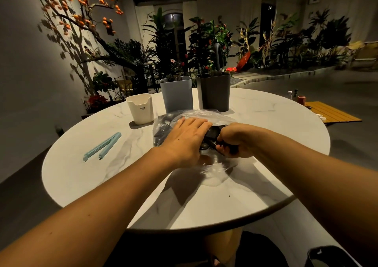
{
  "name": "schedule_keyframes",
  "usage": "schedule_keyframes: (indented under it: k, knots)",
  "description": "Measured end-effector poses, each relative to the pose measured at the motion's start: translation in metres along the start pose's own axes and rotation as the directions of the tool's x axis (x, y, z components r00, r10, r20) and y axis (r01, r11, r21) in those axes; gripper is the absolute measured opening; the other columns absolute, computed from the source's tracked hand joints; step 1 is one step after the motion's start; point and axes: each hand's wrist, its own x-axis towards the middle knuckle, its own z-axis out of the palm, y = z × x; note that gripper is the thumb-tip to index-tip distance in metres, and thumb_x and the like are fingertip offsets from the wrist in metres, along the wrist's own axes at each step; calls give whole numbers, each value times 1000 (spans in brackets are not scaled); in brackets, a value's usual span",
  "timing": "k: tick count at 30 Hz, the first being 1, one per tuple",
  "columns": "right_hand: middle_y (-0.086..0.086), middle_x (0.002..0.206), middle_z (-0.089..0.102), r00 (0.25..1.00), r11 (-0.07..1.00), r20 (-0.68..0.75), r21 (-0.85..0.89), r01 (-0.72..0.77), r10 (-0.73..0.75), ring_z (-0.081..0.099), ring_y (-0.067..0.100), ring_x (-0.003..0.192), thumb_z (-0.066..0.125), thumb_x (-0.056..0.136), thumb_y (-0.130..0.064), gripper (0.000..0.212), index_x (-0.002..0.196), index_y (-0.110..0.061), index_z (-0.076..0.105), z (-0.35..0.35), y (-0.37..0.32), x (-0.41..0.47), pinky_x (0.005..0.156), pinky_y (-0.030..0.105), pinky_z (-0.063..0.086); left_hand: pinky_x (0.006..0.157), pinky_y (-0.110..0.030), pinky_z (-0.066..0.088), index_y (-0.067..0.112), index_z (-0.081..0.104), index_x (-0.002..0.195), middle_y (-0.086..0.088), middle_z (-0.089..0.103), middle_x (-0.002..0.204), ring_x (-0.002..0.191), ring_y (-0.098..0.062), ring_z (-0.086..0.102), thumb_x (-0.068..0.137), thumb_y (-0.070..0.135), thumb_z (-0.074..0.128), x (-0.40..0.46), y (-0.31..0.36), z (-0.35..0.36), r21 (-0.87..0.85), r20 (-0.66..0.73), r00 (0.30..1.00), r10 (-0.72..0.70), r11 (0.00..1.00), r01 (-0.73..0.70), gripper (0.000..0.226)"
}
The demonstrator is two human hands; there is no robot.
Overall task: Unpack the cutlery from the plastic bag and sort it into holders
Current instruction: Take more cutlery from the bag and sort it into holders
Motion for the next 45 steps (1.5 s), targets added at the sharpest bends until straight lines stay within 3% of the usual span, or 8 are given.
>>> schedule_keyframes:
  k: [7,11,15,20,26,36,41,45]
  knots:
    - [2,60,43,998,979,32,-197,54,-48,30,6,48,41,106,-19,26,91,-7,58,-8,3,-18,42,14,27,124,-41,10,25,21,155,1,27,159,147,-23,21,81,53,76,-3,4,-4,-6,-7,1000,12,1000,-12,97]
    - [2,58,45,995,949,95,-312,40,-11,31,6,47,41,104,-15,23,91,-6,58,-23,4,-31,44,14,26,118,-40,27,26,32,149,0,39,150,137,-22,34,83,45,78,-6,10,-7,18,-18,999,-32,999,32,83]
    - [7,69,55,996,925,89,-377,51,-18,39,8,48,44,103,-14,19,100,-3,59,-32,8,-34,46,16,32,111,-38,39,25,35,147,-1,44,144,128,-22,41,83,44,78,-6,13,-16,60,-11,998,-63,996,63,80]
    - [5,66,51,994,897,88,-433,92,-60,33,7,46,45,104,-20,26,105,-2,65,-41,11,-33,49,19,24,116,-39,33,24,24,153,-2,33,155,139,-25,34,83,44,77,-12,10,-24,98,45,989,-138,986,133,90]
    - [3,66,48,993,839,92,-532,115,-78,32,9,48,49,104,-26,27,102,-4,64,-47,7,-42,46,20,24,125,-41,13,25,12,158,-5,22,162,148,-28,18,80,58,73,-17,1,-26,205,84,982,-171,967,151,104]
    - [3,67,51,971,818,228,-544,187,-70,35,8,50,52,102,-25,25,109,-4,64,-58,0,-68,48,19,26,123,-41,20,24,9,159,-1,18,164,149,-27,19,74,51,83,-20,14,-37,77,145,980,-138,989,128,116]
    - [2,68,51,964,808,258,-554,202,-64,37,8,51,52,102,-25,26,111,-4,64,-69,1,-68,49,20,27,118,-38,28,25,12,158,-1,25,161,145,-24,26,76,44,84,-27,12,-46,53,114,983,-140,989,135,111]
    - [3,70,53,951,833,307,-514,204,-44,38,10,55,54,100,-25,26,111,-4,66,-78,1,-67,50,20,29,112,-39,40,25,27,152,-1,38,154,137,-24,39,76,27,85,-29,7,-52,-124,40,983,-181,975,185,96]
